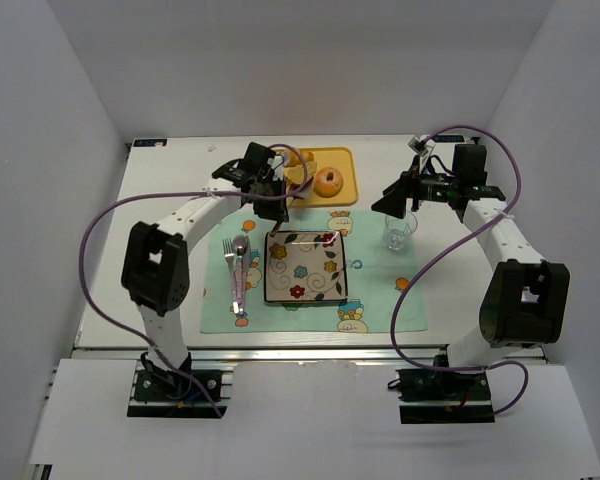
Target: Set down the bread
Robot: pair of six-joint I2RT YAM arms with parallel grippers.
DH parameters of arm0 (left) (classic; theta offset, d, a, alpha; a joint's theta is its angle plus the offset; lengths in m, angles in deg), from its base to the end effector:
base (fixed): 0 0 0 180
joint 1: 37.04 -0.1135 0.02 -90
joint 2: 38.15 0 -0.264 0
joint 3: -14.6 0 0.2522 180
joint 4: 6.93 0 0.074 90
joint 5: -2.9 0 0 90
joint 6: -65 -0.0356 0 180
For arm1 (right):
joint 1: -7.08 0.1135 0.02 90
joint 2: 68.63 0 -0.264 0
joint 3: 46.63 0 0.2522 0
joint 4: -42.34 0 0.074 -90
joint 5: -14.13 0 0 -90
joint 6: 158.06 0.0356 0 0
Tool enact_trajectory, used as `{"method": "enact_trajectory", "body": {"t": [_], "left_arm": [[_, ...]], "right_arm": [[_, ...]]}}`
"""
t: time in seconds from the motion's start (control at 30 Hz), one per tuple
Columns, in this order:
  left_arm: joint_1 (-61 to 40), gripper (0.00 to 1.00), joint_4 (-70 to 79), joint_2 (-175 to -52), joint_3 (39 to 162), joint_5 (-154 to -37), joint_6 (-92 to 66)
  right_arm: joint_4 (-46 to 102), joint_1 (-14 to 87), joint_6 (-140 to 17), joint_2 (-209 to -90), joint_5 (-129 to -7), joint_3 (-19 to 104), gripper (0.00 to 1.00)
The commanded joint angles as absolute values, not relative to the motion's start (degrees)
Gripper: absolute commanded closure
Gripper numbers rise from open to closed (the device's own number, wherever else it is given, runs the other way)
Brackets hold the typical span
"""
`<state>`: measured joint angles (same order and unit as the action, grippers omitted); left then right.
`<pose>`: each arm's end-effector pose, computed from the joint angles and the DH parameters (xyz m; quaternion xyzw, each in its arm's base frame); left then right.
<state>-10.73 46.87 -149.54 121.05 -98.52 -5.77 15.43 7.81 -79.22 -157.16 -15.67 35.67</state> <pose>0.3770 -0.1943 0.2445 0.0859 0.9548 -0.1921 0.2101 0.3403 0.0352 0.2999 -0.3163 0.7320 0.4018 0.4503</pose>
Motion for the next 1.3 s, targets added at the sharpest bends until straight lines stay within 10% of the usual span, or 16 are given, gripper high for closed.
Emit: {"method": "enact_trajectory", "body": {"t": [0.0, 0.6, 1.27], "left_arm": [[-9.53, 1.00, 44.01, -138.80, 116.10, -99.84, -7.77], [0.74, 1.00, 40.93, -114.00, 84.10, -103.44, -0.48], [1.54, 1.00, 48.67, -117.77, 82.77, -130.95, 8.67]], "right_arm": [[15.84, 7.78, -80.54, -155.81, -14.70, 37.18, 0.11], [12.32, 7.70, -83.09, -157.66, -14.88, 41.93, 0.11], [11.70, 7.78, -83.27, -155.64, -14.61, 40.79, 0.11]]}}
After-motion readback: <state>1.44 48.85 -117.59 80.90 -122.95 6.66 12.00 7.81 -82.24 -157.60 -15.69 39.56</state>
